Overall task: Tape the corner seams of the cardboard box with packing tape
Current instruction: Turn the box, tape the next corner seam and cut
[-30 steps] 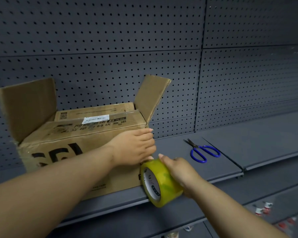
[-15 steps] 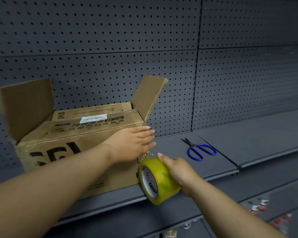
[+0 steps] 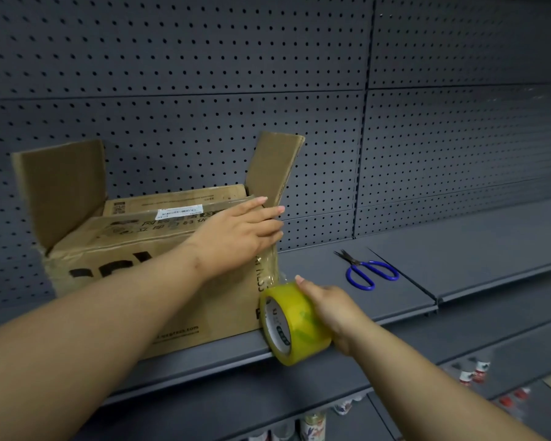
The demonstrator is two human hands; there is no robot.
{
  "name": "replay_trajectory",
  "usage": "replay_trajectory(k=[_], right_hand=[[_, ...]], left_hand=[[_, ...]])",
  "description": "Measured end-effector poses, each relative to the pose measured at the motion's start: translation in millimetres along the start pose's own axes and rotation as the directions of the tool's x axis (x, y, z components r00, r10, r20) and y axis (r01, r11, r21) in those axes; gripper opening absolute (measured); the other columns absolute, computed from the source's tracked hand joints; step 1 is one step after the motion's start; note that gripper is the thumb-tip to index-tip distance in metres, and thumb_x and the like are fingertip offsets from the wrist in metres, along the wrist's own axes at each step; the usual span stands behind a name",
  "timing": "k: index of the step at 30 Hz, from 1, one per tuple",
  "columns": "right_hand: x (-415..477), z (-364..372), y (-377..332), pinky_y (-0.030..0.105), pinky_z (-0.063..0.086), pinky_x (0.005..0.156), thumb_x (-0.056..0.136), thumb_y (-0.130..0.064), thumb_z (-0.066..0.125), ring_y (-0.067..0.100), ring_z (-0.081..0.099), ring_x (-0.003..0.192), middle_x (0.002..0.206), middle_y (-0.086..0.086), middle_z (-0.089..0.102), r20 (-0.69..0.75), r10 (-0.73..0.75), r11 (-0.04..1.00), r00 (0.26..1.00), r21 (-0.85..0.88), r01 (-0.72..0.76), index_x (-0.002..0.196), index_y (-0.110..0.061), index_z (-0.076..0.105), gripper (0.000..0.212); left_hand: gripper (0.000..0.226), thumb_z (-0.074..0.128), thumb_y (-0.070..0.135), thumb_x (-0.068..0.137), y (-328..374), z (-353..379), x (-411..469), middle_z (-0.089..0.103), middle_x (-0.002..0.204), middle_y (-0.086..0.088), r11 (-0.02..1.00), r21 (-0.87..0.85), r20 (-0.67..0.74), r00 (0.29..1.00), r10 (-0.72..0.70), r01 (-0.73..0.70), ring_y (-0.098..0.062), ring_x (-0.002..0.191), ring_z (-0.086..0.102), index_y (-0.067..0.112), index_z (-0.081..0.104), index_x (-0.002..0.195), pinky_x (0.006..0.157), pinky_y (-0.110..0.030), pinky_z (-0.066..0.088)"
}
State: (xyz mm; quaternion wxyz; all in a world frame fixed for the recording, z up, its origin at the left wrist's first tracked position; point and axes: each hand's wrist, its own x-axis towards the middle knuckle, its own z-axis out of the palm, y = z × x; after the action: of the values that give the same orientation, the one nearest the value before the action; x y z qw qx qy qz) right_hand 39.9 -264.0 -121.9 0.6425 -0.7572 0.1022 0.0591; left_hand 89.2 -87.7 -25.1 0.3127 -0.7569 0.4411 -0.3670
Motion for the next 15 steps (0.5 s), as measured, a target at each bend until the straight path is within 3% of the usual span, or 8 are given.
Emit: replay_trajectory(k=[2, 4, 5, 7, 9, 11, 13, 15], right_hand=[[-2, 0, 0, 0.048, 0.045, 0.099, 0.080, -0.058, 0.056, 0.032, 0.062, 0.101, 0.109, 0.015, 0.067, -0.001, 0.002, 1.000, 1.000, -0.005, -0.002, 0.102, -0.006, 0.064, 0.057], [-5, 1, 0, 0.048, 0.045, 0.099, 0.078, -0.060, 0.056, 0.032, 0.060, 0.104, 0.113, 0.016, 0.065, 0.001, 0.003, 1.000, 1.000, -0.021, -0.003, 0.110, -0.004, 0.062, 0.064], [-7, 2, -1, 0.048, 0.045, 0.099, 0.079, -0.059, 0.056, 0.032, 0.061, 0.103, 0.112, 0.016, 0.065, 0.004, 0.000, 1.000, 1.000, -0.029, 0.000, 0.108, -0.003, 0.062, 0.063], [-8, 1, -2, 0.048, 0.047, 0.096, 0.081, -0.056, 0.056, 0.031, 0.062, 0.099, 0.108, 0.016, 0.066, 0.019, -0.007, 0.999, 1.000, -0.050, 0.008, 0.104, -0.004, 0.062, 0.057], [-6, -4, -5, 0.047, 0.050, 0.092, 0.082, -0.056, 0.056, 0.031, 0.063, 0.098, 0.108, 0.015, 0.066, 0.084, 0.012, 0.998, 0.996, -0.063, -0.007, 0.106, -0.006, 0.060, 0.056], [-4, -15, -10, 0.044, 0.052, 0.089, 0.081, -0.059, 0.054, 0.029, 0.065, 0.096, 0.107, 0.013, 0.067, 0.212, 0.039, 0.991, 0.976, -0.130, -0.012, 0.108, -0.005, 0.060, 0.060], [3, -33, -18, 0.036, 0.055, 0.079, 0.079, -0.067, 0.047, 0.024, 0.065, 0.081, 0.091, 0.013, 0.069, 0.300, 0.047, 0.983, 0.953, -0.183, 0.009, 0.097, -0.003, 0.064, 0.068], [19, -53, -25, 0.027, 0.050, 0.062, 0.078, -0.070, 0.042, 0.022, 0.057, 0.065, 0.078, 0.013, 0.063, 0.219, 0.031, 0.980, 0.975, -0.196, 0.013, 0.088, -0.002, 0.062, 0.071]], left_hand=[[0.054, 0.042, 0.018, 0.093, 11, -2, -7, 0.012, 0.154, 0.002, 0.989, -0.100, 0.114, 0.989, -0.095, 0.107, -0.019, 0.142, 0.003, 0.022, 0.025, 0.144, 0.114, -0.035, -0.004], [0.052, 0.035, 0.026, 0.093, 33, -10, -18, 0.019, 0.154, 0.000, 0.848, -0.387, 0.050, 0.926, -0.374, 0.363, -0.021, 0.143, 0.013, 0.020, 0.028, 0.144, 0.113, -0.035, 0.010], [0.049, 0.040, 0.028, 0.093, 47, -18, -22, 0.035, 0.147, -0.001, 0.679, -0.555, 0.035, 0.829, -0.559, 0.481, -0.020, 0.137, 0.028, 0.017, 0.037, 0.141, 0.110, -0.030, 0.021], [0.041, 0.047, 0.031, 0.093, 77, -30, -26, 0.049, 0.116, 0.005, 0.146, -0.773, 0.311, 0.570, -0.761, 0.617, -0.007, 0.108, 0.046, 0.017, 0.046, 0.132, 0.095, -0.016, 0.034], [0.039, 0.048, 0.038, 0.092, 103, -30, -22, 0.053, 0.098, 0.005, -0.366, -0.674, 0.673, 0.329, -0.663, 0.642, -0.007, 0.087, 0.054, 0.014, 0.049, 0.122, 0.076, -0.017, 0.043], [0.048, 0.045, 0.050, 0.091, 116, -25, -15, 0.061, 0.096, -0.003, -0.720, -0.420, 0.903, 0.173, -0.394, 0.552, -0.017, 0.082, 0.062, 0.011, 0.052, 0.117, 0.073, -0.028, 0.050], [0.050, 0.044, 0.054, 0.090, 119, -22, -4, 0.066, 0.100, -0.008, -0.889, -0.238, 0.968, 0.173, -0.183, 0.390, -0.022, 0.086, 0.065, 0.013, 0.055, 0.116, 0.074, -0.032, 0.054], [0.043, 0.046, 0.049, 0.092, 120, -21, 8, 0.068, 0.093, -0.006, -0.949, -0.180, 0.974, 0.179, -0.136, 0.259, -0.021, 0.080, 0.066, 0.014, 0.056, 0.114, 0.072, -0.036, 0.054]])
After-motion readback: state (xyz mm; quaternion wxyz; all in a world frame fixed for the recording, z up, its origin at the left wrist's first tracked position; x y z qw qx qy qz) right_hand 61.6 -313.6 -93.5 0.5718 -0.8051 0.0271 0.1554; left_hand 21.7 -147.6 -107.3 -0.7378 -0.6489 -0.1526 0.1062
